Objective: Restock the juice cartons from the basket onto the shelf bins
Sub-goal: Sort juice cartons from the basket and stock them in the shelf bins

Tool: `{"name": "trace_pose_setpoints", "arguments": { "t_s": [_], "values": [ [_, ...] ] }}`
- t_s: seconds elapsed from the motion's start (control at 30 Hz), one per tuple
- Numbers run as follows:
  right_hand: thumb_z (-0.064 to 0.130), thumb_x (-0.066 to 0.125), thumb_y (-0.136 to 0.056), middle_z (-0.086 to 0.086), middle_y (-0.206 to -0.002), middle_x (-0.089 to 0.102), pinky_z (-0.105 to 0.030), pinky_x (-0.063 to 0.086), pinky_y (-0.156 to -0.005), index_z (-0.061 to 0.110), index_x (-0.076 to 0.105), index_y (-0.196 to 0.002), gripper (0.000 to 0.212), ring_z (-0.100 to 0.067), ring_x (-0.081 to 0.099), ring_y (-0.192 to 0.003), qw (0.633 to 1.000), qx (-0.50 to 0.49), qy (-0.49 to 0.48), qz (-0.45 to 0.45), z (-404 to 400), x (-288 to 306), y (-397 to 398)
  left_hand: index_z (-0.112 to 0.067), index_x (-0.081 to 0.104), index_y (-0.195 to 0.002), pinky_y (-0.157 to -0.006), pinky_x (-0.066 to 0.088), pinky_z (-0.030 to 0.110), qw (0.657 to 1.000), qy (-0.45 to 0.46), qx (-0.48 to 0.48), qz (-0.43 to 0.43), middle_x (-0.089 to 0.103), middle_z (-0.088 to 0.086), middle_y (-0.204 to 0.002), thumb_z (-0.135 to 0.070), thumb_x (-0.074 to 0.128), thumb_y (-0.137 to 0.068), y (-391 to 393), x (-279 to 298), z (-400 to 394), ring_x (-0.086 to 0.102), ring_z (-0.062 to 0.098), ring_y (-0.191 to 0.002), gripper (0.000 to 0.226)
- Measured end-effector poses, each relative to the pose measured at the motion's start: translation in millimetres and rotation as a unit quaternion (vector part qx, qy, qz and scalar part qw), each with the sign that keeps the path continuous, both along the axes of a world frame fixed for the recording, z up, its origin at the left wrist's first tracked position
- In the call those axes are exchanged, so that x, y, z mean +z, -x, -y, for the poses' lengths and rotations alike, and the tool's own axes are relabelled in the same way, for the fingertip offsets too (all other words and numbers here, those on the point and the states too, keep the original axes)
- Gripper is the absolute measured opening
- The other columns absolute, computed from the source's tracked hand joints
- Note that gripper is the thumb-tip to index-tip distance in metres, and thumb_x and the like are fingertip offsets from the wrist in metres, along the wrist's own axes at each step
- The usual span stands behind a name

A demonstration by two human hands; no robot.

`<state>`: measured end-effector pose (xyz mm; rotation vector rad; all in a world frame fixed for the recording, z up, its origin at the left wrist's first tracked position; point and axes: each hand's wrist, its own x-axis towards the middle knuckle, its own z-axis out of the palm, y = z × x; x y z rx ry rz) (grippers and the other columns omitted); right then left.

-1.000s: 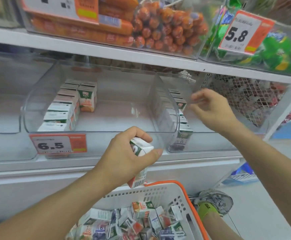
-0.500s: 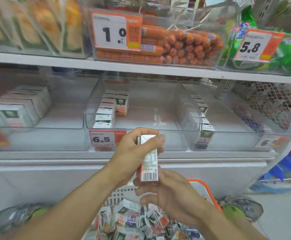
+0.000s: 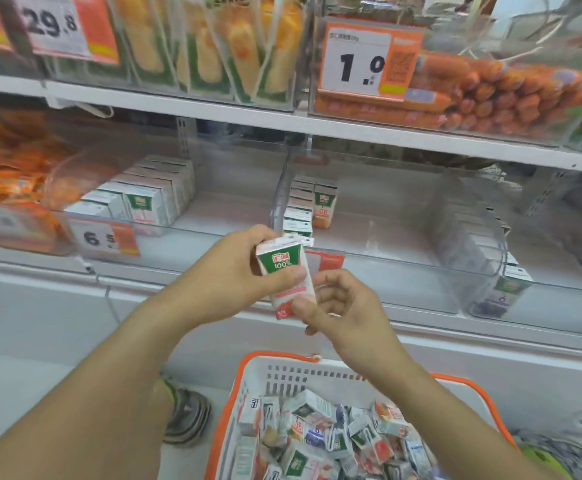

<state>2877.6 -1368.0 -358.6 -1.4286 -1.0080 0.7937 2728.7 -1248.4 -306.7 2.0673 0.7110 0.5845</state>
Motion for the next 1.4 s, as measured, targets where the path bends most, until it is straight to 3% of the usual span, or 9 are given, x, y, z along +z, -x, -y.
{"name": "trace_pose_setpoints", "arguments": {
  "t_s": [0.17, 0.33, 0.43, 0.63, 0.87, 1.03, 1.23, 1.3, 1.4],
  "values": [
    [0.03, 0.07, -0.09, 0.021, -0.114, 0.057, -0.016, 0.045, -0.093, 0.033, 0.054, -0.115, 0.03, 0.005, 0.053, -0.106, 0.933, 0.025, -0.025, 0.358, -10, -2, -9, -0.031, 0.062, -0.098, -0.067, 0.055, 0.031, 0.991, -0.12, 0.052, -0.017, 0.07, -0.01, -0.083, -0.03, 0.08, -0.077, 37, 13, -22, 0.067, 0.006, -0.073, 0.028],
    [0.056, 0.06, -0.087, -0.002, -0.143, 0.047, -0.053, 0.034, -0.109, 0.025, 0.047, -0.138, 0.061, -0.029, 0.037, -0.138, 0.768, -0.093, 0.002, 0.634, -36, -5, -49, -0.034, 0.06, -0.105, -0.078, 0.052, 0.026, 0.969, -0.2, 0.147, 0.008, 0.067, -0.002, -0.1, -0.021, 0.079, -0.079, 52, 36, -67, 0.065, 0.014, -0.087, 0.035],
    [0.067, 0.049, -0.087, 0.002, -0.147, 0.046, -0.043, 0.035, -0.103, 0.028, 0.043, -0.142, 0.067, -0.024, 0.039, -0.138, 0.73, -0.062, 0.075, 0.677, -47, -13, -65, -0.032, 0.063, -0.114, -0.09, 0.046, 0.034, 0.942, -0.27, 0.155, -0.128, 0.058, 0.004, -0.112, -0.025, 0.081, -0.079, 61, 50, -115, 0.059, 0.021, -0.097, 0.04],
    [0.056, 0.052, -0.089, 0.005, -0.143, 0.052, -0.041, 0.033, -0.1, 0.027, 0.051, -0.136, 0.055, -0.021, 0.05, -0.13, 0.731, -0.113, 0.012, 0.673, -51, -25, -64, -0.021, 0.063, -0.13, -0.094, 0.041, 0.034, 0.872, -0.297, 0.15, -0.36, 0.051, 0.011, -0.12, -0.035, 0.083, -0.075, 68, 33, -197, 0.054, 0.033, -0.11, 0.06],
    [0.049, 0.051, -0.089, 0.0, -0.135, 0.058, -0.044, 0.034, -0.095, 0.024, 0.055, -0.133, 0.051, -0.026, 0.055, -0.122, 0.73, -0.121, -0.014, 0.673, -50, -26, -65, -0.022, 0.064, -0.123, -0.095, 0.044, 0.043, 0.816, -0.346, 0.189, -0.422, 0.062, 0.006, -0.121, -0.036, 0.089, -0.067, 62, 2, -224, 0.054, 0.031, -0.116, 0.063],
    [0.04, 0.04, -0.098, 0.004, -0.133, 0.057, -0.042, 0.034, -0.093, 0.028, 0.052, -0.134, 0.04, -0.024, 0.053, -0.121, 0.745, -0.121, 0.003, 0.656, -49, -26, -65, -0.02, 0.062, -0.123, -0.096, 0.047, 0.048, 0.827, -0.333, 0.228, -0.392, 0.06, 0.011, -0.12, -0.031, 0.084, -0.074, 63, 13, -216, 0.055, 0.034, -0.113, 0.055],
    [0.041, 0.038, -0.098, 0.003, -0.138, 0.053, -0.041, 0.034, -0.096, 0.03, 0.047, -0.137, 0.042, -0.023, 0.049, -0.124, 0.762, -0.087, 0.012, 0.642, -48, -25, -67, -0.007, 0.063, -0.092, -0.072, 0.043, 0.024, 0.878, -0.444, 0.163, 0.074, 0.059, 0.0, -0.084, -0.004, 0.06, -0.085, 18, 8, -64, 0.052, 0.013, -0.074, 0.009],
    [0.043, 0.038, -0.097, -0.002, -0.148, 0.044, -0.042, 0.031, -0.104, 0.027, 0.043, -0.143, 0.049, -0.025, 0.04, -0.135, 0.789, -0.069, -0.008, 0.611, -42, -24, -66, -0.013, 0.063, -0.093, -0.066, 0.043, 0.021, 0.918, -0.386, 0.065, 0.063, 0.058, -0.007, -0.081, -0.01, 0.06, -0.085, -1, -21, -12, 0.05, 0.008, -0.068, 0.009],
    [0.028, 0.052, -0.095, -0.009, -0.139, 0.046, -0.037, 0.036, -0.108, 0.013, 0.051, -0.135, 0.043, -0.026, 0.044, -0.129, 0.864, -0.093, -0.109, 0.483, -13, -30, -50, -0.027, 0.06, -0.109, -0.078, 0.049, 0.028, 0.958, -0.231, -0.091, -0.142, 0.06, -0.014, -0.099, -0.031, 0.062, -0.089, -22, -82, 39, 0.054, 0.004, -0.08, 0.02]
  ]
}}
